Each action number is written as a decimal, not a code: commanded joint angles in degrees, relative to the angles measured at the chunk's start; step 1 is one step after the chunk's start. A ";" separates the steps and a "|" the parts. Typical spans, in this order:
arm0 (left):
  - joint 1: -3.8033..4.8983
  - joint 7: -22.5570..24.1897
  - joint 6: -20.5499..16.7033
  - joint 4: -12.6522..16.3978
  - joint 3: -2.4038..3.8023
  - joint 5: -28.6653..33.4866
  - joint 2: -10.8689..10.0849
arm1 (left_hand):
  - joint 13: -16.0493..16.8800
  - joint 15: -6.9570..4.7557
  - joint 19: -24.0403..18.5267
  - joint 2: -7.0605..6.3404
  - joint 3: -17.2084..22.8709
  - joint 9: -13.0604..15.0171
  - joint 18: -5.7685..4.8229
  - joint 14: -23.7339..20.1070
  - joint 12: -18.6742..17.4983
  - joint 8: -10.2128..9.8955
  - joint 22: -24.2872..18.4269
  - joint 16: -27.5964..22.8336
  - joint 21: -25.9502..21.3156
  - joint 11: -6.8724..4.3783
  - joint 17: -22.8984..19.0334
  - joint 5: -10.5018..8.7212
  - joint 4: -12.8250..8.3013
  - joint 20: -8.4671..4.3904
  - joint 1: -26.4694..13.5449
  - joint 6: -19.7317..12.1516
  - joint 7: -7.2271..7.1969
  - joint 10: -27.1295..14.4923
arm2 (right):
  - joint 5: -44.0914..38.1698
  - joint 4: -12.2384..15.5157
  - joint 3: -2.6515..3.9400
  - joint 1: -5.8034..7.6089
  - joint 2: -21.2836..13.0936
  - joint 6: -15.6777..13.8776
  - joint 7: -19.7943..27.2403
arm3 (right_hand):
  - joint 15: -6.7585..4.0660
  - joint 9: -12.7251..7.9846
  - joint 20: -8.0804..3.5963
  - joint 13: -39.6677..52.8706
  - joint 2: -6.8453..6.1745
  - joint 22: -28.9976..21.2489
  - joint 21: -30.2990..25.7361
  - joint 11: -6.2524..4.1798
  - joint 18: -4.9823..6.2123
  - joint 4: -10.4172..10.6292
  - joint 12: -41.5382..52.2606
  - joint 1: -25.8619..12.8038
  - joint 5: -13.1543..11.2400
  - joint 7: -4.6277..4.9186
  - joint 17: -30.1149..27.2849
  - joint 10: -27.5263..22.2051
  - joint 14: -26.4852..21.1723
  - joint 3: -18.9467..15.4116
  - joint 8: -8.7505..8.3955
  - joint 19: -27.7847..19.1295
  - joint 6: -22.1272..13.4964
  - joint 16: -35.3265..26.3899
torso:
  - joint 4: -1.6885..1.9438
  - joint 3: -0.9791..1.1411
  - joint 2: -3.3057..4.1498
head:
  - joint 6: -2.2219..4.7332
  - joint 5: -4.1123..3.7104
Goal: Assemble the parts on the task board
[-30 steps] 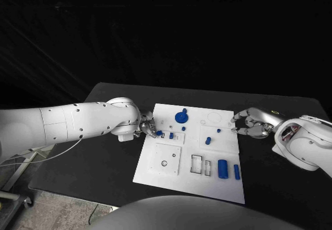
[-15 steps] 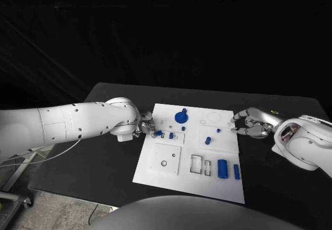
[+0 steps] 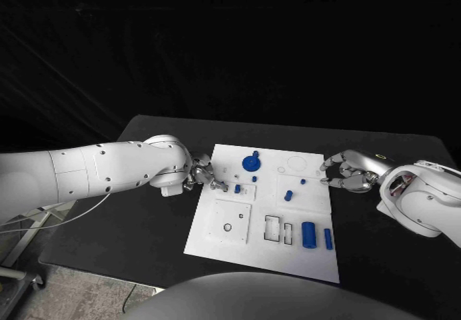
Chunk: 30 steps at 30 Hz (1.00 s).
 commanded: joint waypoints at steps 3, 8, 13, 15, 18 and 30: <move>-0.39 2.43 -0.83 -0.67 -0.29 2.48 0.13 | 4.76 0.93 -0.41 3.17 -6.07 -13.20 0.77 0.96 0.21 -0.17 6.29 -0.15 -0.18 0.39 10.59 3.82 0.58 0.29 -3.06 -0.38 1.34 -0.54 | -0.07 -0.02 0.00 -0.08 0.08 0.54 -0.07 | 0.41 -0.06 0.04 15.07 0.10 9.60 -0.30 0.40 0.63 -0.09 0.22 0.57 0.20 -0.14 15.06 6.06 5.99 0.11 -0.33 -0.31 0.35 0.19 | 0.01 0.00 0.04 | -0.01 0.08; -0.39 0.99 -0.65 -0.99 -0.30 3.00 0.51 | 4.84 1.51 -0.34 6.08 -8.76 -14.24 0.66 1.05 0.37 -0.13 6.34 -0.05 0.03 1.27 10.69 7.00 0.51 0.83 -3.23 0.25 1.96 -0.58 | -0.01 -0.03 0.00 -0.09 0.15 0.63 -0.08 | 0.41 -0.06 0.04 15.07 0.10 9.60 -0.30 0.40 0.63 -0.09 0.22 0.57 0.20 -0.14 15.06 6.06 5.99 0.11 -0.33 -0.31 0.35 0.19 | 0.00 0.03 0.03 | -0.01 0.22; -0.39 -1.05 -0.21 -1.03 -0.31 3.17 0.89 | 5.19 1.82 0.55 8.21 -10.29 -15.23 0.50 1.64 0.84 0.18 6.64 0.22 1.15 1.54 11.17 10.55 0.46 1.29 -1.48 1.83 1.96 0.02 | 0.09 -0.02 0.00 -0.09 0.21 0.79 -0.11 | 0.41 -0.13 0.04 15.07 0.14 9.59 -0.34 0.41 0.63 -0.21 0.22 0.68 0.43 -0.12 15.06 6.06 5.99 0.25 -0.36 -0.32 0.36 0.19 | 0.01 0.05 0.05 | -0.01 0.35; -0.40 -1.46 -0.13 -1.07 -0.31 3.20 1.01 | 5.24 1.76 0.73 8.43 -10.72 -15.59 0.51 1.75 0.93 0.20 6.69 0.26 1.36 1.46 11.24 11.37 0.38 1.31 -0.56 2.39 1.83 0.16 | 0.12 -0.03 0.00 -0.09 0.22 0.81 -0.11 | 0.41 -0.15 0.04 15.07 0.18 9.59 -0.35 0.40 0.63 -0.24 0.22 0.72 0.53 -0.12 15.06 6.06 5.99 0.30 -0.36 -0.32 0.36 0.19 | 0.02 0.05 0.02 | -0.01 0.37; -0.40 -1.83 -0.01 -1.18 -0.32 3.23 1.17 | 5.25 1.65 0.89 8.61 -11.35 -16.27 0.53 1.80 1.00 0.04 6.71 0.28 1.53 1.30 11.25 12.99 0.30 1.26 1.40 3.04 1.67 0.25 | 0.16 -0.05 0.00 -0.09 0.25 0.86 -0.11 | 0.42 -0.18 0.04 15.07 0.21 9.59 -0.34 0.41 0.63 -0.27 0.22 0.74 0.64 -0.11 15.06 6.06 5.99 0.35 -0.37 -0.31 0.37 0.19 | 0.00 0.04 0.01 | -0.01 0.38; -0.41 -1.98 0.61 -1.48 -0.32 4.19 1.79 | 4.96 1.29 0.87 8.71 -12.25 -18.56 0.55 1.70 0.84 -0.78 6.69 0.26 1.52 0.87 11.09 23.82 0.05 0.95 7.98 4.45 1.29 -0.01 | 0.21 -0.06 0.00 -0.09 0.25 0.88 -0.15 | 0.42 -0.30 0.04 15.07 0.36 9.59 -0.36 0.41 0.63 -0.40 0.22 0.86 1.25 -0.10 15.06 6.06 5.99 0.63 -0.41 -0.31 0.41 0.19 | -0.01 0.02 0.01 | -0.01 0.49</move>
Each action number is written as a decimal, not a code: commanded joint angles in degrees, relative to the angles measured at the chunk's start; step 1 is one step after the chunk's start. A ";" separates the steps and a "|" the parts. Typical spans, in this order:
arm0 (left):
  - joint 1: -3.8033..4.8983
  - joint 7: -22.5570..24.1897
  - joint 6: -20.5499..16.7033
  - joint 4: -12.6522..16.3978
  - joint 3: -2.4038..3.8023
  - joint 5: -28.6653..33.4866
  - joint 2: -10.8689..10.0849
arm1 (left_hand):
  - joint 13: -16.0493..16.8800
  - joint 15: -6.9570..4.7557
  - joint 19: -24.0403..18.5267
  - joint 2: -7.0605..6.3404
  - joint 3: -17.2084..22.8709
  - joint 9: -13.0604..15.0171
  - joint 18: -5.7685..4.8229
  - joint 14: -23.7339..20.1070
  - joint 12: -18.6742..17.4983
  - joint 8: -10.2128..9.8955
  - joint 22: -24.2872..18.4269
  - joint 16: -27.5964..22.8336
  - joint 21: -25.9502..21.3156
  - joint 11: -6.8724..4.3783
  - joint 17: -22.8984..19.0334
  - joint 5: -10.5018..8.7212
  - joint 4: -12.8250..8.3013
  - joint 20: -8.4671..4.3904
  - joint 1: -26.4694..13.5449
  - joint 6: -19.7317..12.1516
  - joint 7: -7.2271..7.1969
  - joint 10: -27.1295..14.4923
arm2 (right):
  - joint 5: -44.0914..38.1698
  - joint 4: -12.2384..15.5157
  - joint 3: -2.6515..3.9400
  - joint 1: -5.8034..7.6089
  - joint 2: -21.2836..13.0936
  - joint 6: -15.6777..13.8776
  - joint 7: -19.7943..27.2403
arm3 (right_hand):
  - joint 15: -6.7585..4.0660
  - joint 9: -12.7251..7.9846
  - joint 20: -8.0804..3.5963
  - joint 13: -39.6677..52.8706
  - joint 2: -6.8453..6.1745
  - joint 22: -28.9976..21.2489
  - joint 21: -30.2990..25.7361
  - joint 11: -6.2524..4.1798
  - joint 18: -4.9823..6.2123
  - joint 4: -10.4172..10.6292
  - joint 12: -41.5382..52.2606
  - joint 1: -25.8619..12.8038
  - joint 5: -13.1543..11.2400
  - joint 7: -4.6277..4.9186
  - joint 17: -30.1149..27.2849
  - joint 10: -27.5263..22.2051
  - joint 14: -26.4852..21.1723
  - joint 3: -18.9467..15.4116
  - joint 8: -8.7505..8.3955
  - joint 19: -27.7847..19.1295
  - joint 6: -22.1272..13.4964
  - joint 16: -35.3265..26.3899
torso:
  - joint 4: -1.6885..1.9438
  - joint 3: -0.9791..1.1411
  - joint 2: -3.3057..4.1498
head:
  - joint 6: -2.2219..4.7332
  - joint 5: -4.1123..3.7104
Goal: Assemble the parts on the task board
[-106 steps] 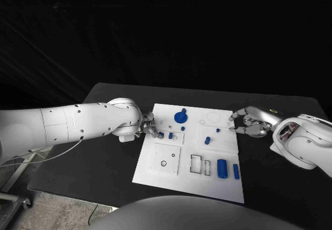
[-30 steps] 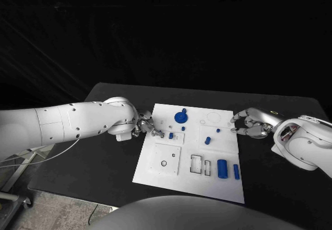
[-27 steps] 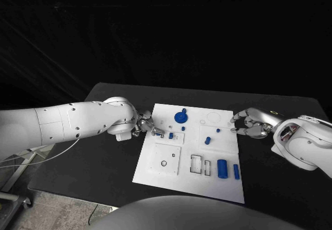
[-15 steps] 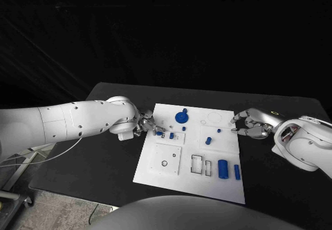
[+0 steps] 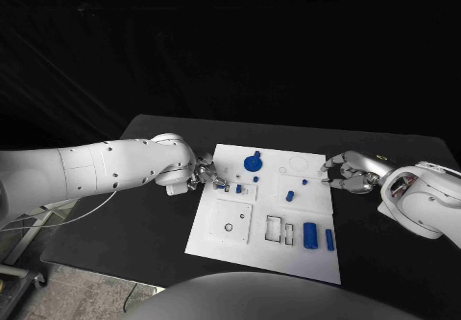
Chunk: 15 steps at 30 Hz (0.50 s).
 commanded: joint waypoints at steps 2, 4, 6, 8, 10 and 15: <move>-0.40 -1.02 1.42 0.04 -0.29 1.43 0.21 | 4.94 -0.16 0.25 0.02 -0.45 -18.67 0.55 1.49 0.08 -0.43 6.69 0.26 0.22 -0.37 11.09 1.65 -0.01 -0.25 1.15 0.57 -0.16 -0.06 | -0.12 0.00 0.00 -0.04 0.01 0.79 -0.15 | 0.43 -0.08 0.04 15.07 0.17 9.59 -0.43 0.41 0.65 -0.12 0.22 0.67 0.30 -0.10 15.08 6.06 5.99 0.40 -0.19 -0.34 0.43 0.19 | 0.00 0.00 0.00 | -0.01 0.03; -0.40 -1.02 1.43 0.02 -0.29 1.56 0.18 | 4.93 -0.20 0.26 0.01 -0.41 -18.85 0.55 1.49 0.08 -0.47 6.70 0.26 0.24 -0.40 11.08 2.73 0.00 -0.28 1.65 0.70 -0.19 -0.05 | -0.11 0.00 0.00 -0.04 0.00 0.82 -0.16 | 0.43 -0.09 0.04 15.07 0.18 9.59 -0.43 0.41 0.65 -0.13 0.22 0.68 0.35 -0.10 15.08 6.06 5.99 0.42 -0.19 -0.34 0.44 0.19 | 0.02 0.00 0.02 | -0.01 0.02; -0.40 -1.00 1.39 -0.06 -0.29 1.63 0.18 | 4.90 -0.23 0.23 0.00 -0.35 -19.02 0.56 1.47 0.06 -0.50 6.69 0.26 0.22 -0.44 11.06 3.84 0.03 -0.31 2.10 0.82 -0.21 -0.08 | -0.11 -0.01 0.00 -0.04 0.00 0.82 -0.16 | 0.43 -0.11 0.04 15.07 0.21 9.59 -0.42 0.41 0.65 -0.16 0.22 0.70 0.45 -0.10 15.08 6.06 5.99 0.47 -0.19 -0.33 0.46 0.19 | 0.02 -0.02 0.01 | -0.01 0.00; -0.41 -0.93 1.20 -0.17 -0.29 1.68 0.21 | 4.88 -0.23 0.20 0.00 -0.32 -19.10 0.57 1.48 0.04 -0.50 6.68 0.26 0.18 -0.46 11.07 4.29 0.03 -0.33 2.31 0.87 -0.23 -0.11 | -0.11 -0.01 0.00 -0.04 0.01 0.78 -0.16 | 0.43 -0.12 0.04 15.07 0.23 9.60 -0.41 0.41 0.65 -0.18 0.22 0.73 0.55 -0.10 15.08 6.06 5.99 0.53 -0.19 -0.33 0.48 0.19 | 0.02 -0.03 -0.01 | -0.01 0.00; -0.41 -0.78 0.87 -0.28 -0.29 1.82 0.27 | 4.83 -0.24 0.10 0.00 -0.30 -19.12 0.60 1.43 0.00 -0.50 6.64 0.25 0.06 -0.47 11.03 4.42 0.03 -0.33 2.38 0.89 -0.23 -0.17 | -0.11 0.00 0.00 -0.04 0.02 0.75 -0.16 | 0.43 -0.13 0.04 15.07 0.25 9.60 -0.41 0.41 0.65 -0.20 0.22 0.74 0.61 -0.10 15.08 6.06 5.99 0.56 -0.19 -0.33 0.48 0.19 | 0.01 -0.04 -0.01 | -0.01 0.00; -0.41 -0.25 0.14 -0.59 -0.30 2.08 0.46 | 4.75 -0.23 -0.03 0.05 -0.31 -19.13 0.63 1.36 -0.06 -0.49 6.59 0.22 -0.10 -0.46 10.96 4.42 0.10 -0.33 2.36 0.92 -0.22 -0.29 | -0.11 0.05 0.00 -0.04 0.01 0.75 -0.18 | 0.42 -0.21 0.04 15.07 0.42 9.59 -0.46 0.41 0.66 -0.30 0.22 0.87 0.99 -0.10 15.08 6.06 5.99 0.82 -0.20 -0.34 0.55 0.19 | -0.01 -0.02 0.02 | -0.01 0.00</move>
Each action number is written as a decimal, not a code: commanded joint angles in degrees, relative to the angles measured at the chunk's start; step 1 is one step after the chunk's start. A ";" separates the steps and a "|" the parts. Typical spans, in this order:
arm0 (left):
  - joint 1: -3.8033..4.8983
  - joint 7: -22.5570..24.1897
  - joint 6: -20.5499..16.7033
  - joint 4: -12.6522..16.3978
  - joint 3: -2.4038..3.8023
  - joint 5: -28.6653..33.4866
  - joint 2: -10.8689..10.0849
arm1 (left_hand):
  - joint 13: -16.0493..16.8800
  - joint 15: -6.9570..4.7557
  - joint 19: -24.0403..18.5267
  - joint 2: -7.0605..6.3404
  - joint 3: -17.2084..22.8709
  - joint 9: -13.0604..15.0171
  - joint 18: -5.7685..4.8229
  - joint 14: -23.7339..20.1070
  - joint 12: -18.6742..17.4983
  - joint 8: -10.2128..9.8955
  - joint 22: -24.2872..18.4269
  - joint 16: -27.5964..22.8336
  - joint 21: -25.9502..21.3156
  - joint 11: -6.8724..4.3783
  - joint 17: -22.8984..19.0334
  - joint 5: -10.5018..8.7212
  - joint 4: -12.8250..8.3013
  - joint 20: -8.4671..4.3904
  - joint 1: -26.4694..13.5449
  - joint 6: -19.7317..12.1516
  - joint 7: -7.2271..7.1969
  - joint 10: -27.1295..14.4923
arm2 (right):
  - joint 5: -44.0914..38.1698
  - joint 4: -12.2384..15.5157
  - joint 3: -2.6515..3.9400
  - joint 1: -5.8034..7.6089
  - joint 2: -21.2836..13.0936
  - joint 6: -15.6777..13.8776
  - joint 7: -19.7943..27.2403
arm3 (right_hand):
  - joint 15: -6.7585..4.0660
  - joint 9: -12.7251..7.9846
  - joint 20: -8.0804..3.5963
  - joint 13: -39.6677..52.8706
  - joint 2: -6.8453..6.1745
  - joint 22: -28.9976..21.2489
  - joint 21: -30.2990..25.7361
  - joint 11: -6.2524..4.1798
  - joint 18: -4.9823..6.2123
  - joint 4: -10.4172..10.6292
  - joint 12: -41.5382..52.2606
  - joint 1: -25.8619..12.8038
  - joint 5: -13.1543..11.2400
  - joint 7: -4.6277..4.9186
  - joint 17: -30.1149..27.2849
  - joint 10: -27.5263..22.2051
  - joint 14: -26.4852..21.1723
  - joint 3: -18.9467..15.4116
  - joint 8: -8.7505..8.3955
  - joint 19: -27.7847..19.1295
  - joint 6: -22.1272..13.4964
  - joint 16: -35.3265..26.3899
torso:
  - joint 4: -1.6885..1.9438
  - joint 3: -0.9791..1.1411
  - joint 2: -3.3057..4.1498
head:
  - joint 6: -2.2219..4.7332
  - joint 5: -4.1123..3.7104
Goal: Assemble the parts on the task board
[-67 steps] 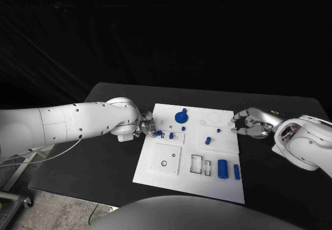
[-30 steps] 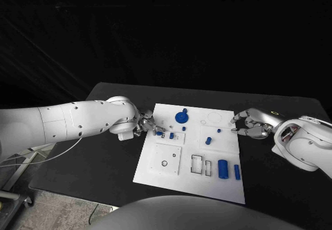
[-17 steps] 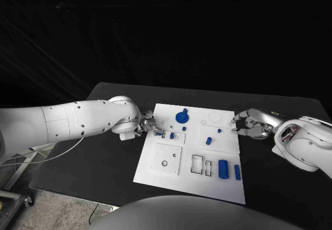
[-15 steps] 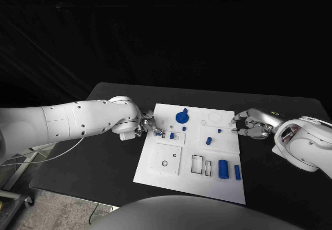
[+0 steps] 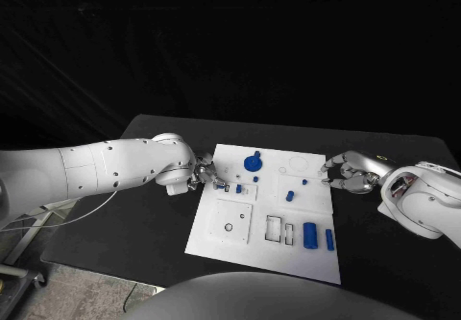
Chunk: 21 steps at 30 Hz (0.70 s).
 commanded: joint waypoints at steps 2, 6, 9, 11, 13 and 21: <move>-0.40 0.02 0.13 -0.21 -0.29 0.87 0.33 | 4.73 -0.23 -0.08 0.11 -0.30 -18.80 0.65 1.33 -0.08 -0.20 6.57 0.21 -0.16 -0.23 10.94 0.27 0.14 -0.33 0.72 0.23 0.06 -0.10 | -0.19 0.10 0.00 -0.04 -0.01 0.68 -0.11 | 0.42 -0.12 0.04 14.97 0.19 9.61 -0.18 0.40 0.65 -0.05 0.20 0.64 0.50 0.08 15.09 6.06 5.99 0.63 -0.20 -0.32 0.40 0.19 | -0.03 0.01 0.04 | -0.01 0.00; -0.41 0.22 0.27 -0.46 -0.30 0.91 0.54 | 4.66 -0.23 -0.21 0.20 -0.28 -18.80 0.68 1.24 -0.14 -0.15 6.52 0.18 -0.31 -0.23 10.86 0.30 0.18 -0.33 0.73 0.30 0.04 -0.21 | -0.15 0.31 0.00 -0.04 -0.11 0.49 0.16 | 0.39 -0.21 0.02 14.97 0.34 9.62 -0.17 0.37 0.64 -0.31 0.20 0.91 1.22 0.02 15.09 6.06 5.99 1.06 -0.12 -0.30 0.67 0.19 | -0.06 0.02 0.04 | -0.01 -0.05; -0.53 0.37 0.45 -0.75 -0.30 0.93 0.79 | 4.61 -0.22 -0.29 0.24 -0.33 -18.79 0.69 1.21 -0.19 0.01 6.50 0.18 -0.39 -0.25 10.85 0.01 0.20 -0.33 0.77 0.57 -0.01 -0.29 | -0.11 0.57 0.00 -0.04 -0.17 0.31 0.39 | 0.35 -0.30 0.00 14.97 0.38 9.63 -0.14 0.33 0.64 -0.54 0.20 1.10 1.97 -0.02 15.09 6.06 5.99 1.41 -0.09 -0.28 0.83 0.19 | -0.06 0.01 0.05 | -0.01 -0.13; -0.62 0.44 0.56 -0.90 -0.31 0.93 0.93 | 4.59 -0.22 -0.32 0.25 -0.35 -18.80 0.69 1.20 -0.20 0.05 6.50 0.17 -0.41 -0.26 10.84 -0.11 0.20 -0.33 0.79 0.63 -0.03 -0.32 | -0.09 0.65 0.00 -0.04 -0.18 0.28 0.45 | 0.34 -0.34 -0.01 14.97 0.37 9.63 -0.16 0.31 0.64 -0.65 0.20 1.17 2.33 -0.03 15.09 6.06 5.99 1.57 -0.09 -0.28 0.89 0.19 | -0.07 0.00 0.05 | -0.01 -0.15; -0.72 0.50 0.66 -1.05 -0.31 0.94 1.06 | 4.61 -0.23 -0.32 0.34 -0.31 -18.80 0.69 1.19 -0.19 0.13 6.50 0.18 -0.39 -0.29 10.84 -0.26 0.15 -0.34 0.94 0.76 -0.09 -0.30 | -0.08 0.69 0.00 -0.04 -0.19 0.29 0.45 | 0.33 -0.39 -0.03 14.97 0.35 9.64 -0.15 0.30 0.64 -0.77 0.20 1.25 2.71 -0.03 15.09 6.06 5.99 1.75 -0.09 -0.27 0.94 0.19 | -0.03 0.01 0.02 | -0.01 -0.18; -0.96 0.63 1.02 -1.54 -0.30 0.94 1.40 | 4.55 -0.40 -0.40 0.21 -0.09 -18.73 0.71 1.21 -0.23 0.67 6.50 0.20 -0.42 -0.54 10.87 -0.62 -0.33 -0.46 2.45 1.37 -0.40 -0.39 | 0.02 0.69 0.00 -0.04 -0.29 0.54 0.19 | 0.33 -0.54 -0.05 14.97 0.31 9.63 -0.19 0.31 0.64 -1.05 0.20 1.41 3.57 0.02 15.09 6.06 5.99 2.21 -0.14 -0.28 0.99 0.19 | -0.04 0.00 0.04 | -0.01 -0.17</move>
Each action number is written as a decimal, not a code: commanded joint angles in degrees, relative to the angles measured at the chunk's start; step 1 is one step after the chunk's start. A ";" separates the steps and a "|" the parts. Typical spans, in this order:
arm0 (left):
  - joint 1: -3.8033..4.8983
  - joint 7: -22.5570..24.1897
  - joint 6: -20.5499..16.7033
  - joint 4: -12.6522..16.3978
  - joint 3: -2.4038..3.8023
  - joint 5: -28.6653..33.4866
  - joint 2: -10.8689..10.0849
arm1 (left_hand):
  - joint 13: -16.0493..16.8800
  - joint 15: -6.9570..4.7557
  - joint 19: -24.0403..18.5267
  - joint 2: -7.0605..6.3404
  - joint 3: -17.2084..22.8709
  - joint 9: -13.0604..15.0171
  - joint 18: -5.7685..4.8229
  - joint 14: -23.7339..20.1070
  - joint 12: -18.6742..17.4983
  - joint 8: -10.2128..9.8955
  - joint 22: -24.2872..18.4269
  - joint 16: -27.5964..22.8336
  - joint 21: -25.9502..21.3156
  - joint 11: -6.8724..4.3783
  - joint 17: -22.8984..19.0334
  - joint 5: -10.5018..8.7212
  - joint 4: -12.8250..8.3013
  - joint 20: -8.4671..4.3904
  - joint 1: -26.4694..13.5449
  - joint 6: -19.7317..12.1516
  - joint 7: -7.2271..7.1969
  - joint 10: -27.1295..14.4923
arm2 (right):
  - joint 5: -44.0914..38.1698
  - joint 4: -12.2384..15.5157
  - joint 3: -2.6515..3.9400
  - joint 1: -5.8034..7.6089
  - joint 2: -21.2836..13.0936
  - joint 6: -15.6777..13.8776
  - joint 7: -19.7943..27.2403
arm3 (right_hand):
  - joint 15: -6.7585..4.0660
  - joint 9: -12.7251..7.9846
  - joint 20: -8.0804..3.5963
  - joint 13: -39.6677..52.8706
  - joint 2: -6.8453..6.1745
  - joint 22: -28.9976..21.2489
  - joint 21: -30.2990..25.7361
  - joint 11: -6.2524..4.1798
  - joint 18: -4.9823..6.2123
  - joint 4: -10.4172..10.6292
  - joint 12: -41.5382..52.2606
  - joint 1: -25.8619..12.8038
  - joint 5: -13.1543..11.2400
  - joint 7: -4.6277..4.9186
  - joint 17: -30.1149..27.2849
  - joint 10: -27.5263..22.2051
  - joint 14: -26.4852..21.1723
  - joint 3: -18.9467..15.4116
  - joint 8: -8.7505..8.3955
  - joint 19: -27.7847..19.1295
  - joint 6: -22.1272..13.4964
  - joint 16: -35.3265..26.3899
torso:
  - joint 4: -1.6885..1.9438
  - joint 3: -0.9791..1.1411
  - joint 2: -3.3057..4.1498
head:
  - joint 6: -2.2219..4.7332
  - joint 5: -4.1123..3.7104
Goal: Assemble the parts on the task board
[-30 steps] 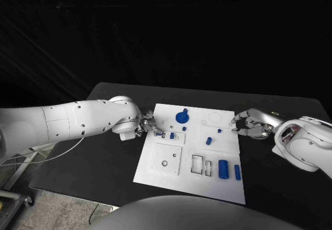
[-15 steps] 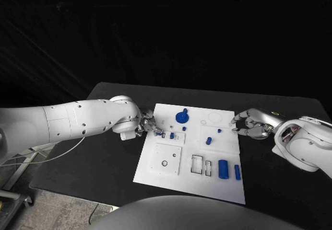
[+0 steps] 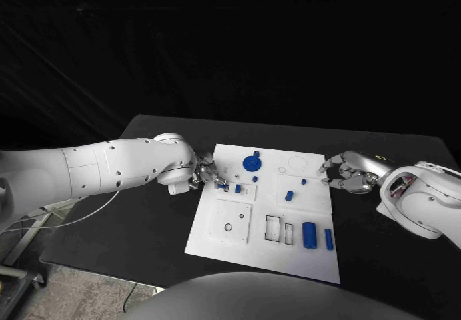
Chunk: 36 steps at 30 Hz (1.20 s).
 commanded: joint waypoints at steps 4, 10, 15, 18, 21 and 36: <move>-0.80 -0.13 1.27 -0.29 -0.43 0.31 0.42 | 4.53 -0.58 -0.17 0.07 0.30 -16.81 0.72 1.25 -0.24 0.94 6.52 0.22 -0.09 -0.57 10.91 -0.34 -0.93 -0.40 2.19 0.61 -0.66 -0.18 | -0.07 0.11 0.00 -0.04 -0.08 0.65 -0.03 | 0.34 -0.11 -0.05 15.00 0.07 9.59 -0.22 0.32 0.64 -0.22 -0.03 0.64 0.68 0.02 15.05 6.07 5.99 0.51 -0.16 -0.29 0.61 0.19 | 0.01 0.00 -0.01 | -0.01 -0.03; -0.92 -0.81 1.75 -0.65 -0.43 0.31 0.55 | 4.49 -0.79 -0.12 -0.25 0.36 -16.36 0.69 1.28 -0.26 1.87 6.55 0.24 0.01 -0.77 10.93 -1.70 -1.61 -0.61 4.07 0.70 -0.88 -0.12 | -0.06 0.12 0.00 -0.04 -0.08 0.77 -0.15 | 0.34 -0.16 -0.05 15.00 0.04 9.59 -0.22 0.33 0.64 -0.34 -0.03 0.70 1.01 0.03 15.05 6.07 5.99 0.71 -0.16 -0.28 0.67 0.19 | 0.03 0.01 -0.04 | -0.01 0.04; -1.02 -1.13 2.16 -0.96 -0.43 0.31 0.65 | 4.43 -0.92 -0.12 -0.18 0.55 -16.02 0.69 1.25 -0.31 2.52 6.54 0.24 0.01 -0.93 10.89 -2.27 -2.22 -0.73 5.37 0.66 -1.05 -0.13 | 0.08 0.11 0.00 -0.04 -0.09 0.90 -0.25 | 0.34 -0.18 -0.05 15.00 0.03 9.58 -0.27 0.33 0.65 -0.40 -0.03 0.73 1.17 0.04 15.05 6.07 5.99 0.80 -0.15 -0.31 0.71 0.19 | 0.02 0.00 -0.04 | -0.01 0.05; -1.07 -1.12 2.33 -1.12 -0.43 0.31 0.69 | 4.40 -1.03 -0.05 -0.11 0.88 -15.74 0.67 1.32 -0.34 3.02 6.56 0.26 0.09 -1.05 10.95 -2.44 -3.03 -0.84 6.68 0.59 -1.17 -0.11 | 0.17 0.11 0.00 -0.05 -0.11 0.95 -0.28 | 0.34 -0.19 -0.05 15.00 0.02 9.57 -0.28 0.33 0.65 -0.45 -0.03 0.76 1.28 0.05 15.05 6.07 5.99 0.87 -0.14 -0.31 0.74 0.19 | 0.00 0.00 -0.03 | -0.01 0.02; -1.10 -1.07 2.48 -1.25 -0.43 0.19 0.71 | 4.39 -1.13 -0.01 -0.12 1.22 -15.47 0.67 1.34 -0.36 3.53 6.57 0.27 0.12 -1.16 10.97 -2.63 -3.93 -0.93 7.92 0.57 -1.29 -0.05 | 0.21 0.11 0.00 -0.05 -0.13 1.01 -0.31 | 0.35 -0.20 -0.05 15.00 0.02 9.58 -0.27 0.32 0.65 -0.51 -0.03 0.80 1.40 0.06 15.05 6.07 5.99 0.95 -0.13 -0.31 0.78 0.19 | 0.02 0.01 -0.02 | -0.01 0.03; -1.15 -0.85 2.24 -1.91 -0.43 2.97 0.31 | 4.31 -1.44 0.15 -0.41 2.18 -14.54 0.62 1.58 -0.45 5.36 6.61 0.35 0.28 -1.50 11.15 -3.70 -6.93 -1.23 11.00 0.80 -1.68 0.17 | 0.30 0.04 0.00 -0.08 -0.15 1.33 -0.54 | 0.35 -0.22 -0.05 15.00 -0.01 9.55 -0.36 0.34 0.67 -0.58 -0.03 0.85 1.54 0.07 15.05 6.07 5.99 1.05 -0.12 -0.35 0.82 0.19 | 0.06 0.00 -0.03 | -0.01 0.16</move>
